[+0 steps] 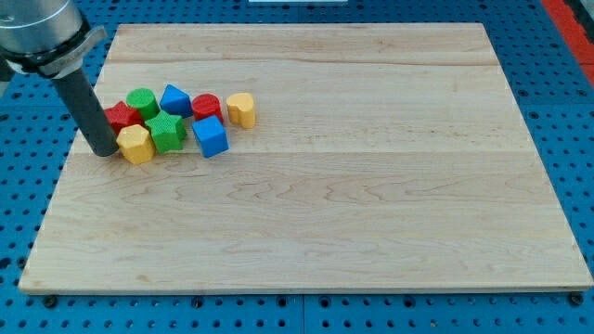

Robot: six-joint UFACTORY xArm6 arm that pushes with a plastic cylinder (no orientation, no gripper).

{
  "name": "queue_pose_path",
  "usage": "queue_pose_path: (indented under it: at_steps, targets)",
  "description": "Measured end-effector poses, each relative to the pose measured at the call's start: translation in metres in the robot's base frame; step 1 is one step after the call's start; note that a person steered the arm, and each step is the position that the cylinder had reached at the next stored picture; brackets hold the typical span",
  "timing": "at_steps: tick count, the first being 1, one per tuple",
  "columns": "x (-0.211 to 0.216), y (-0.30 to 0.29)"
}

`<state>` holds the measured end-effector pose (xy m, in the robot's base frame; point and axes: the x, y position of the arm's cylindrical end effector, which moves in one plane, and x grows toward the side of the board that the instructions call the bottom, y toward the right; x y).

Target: Push the yellow hexagon and green star towards the red circle

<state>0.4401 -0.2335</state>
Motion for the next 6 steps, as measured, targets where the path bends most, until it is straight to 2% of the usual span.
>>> queue_pose_path:
  at_steps: [2,4,5,6]
  targets:
    - [0.000,-0.002]
    - [0.004,-0.033]
    - [0.005,0.008]
    - [0.008,0.009]
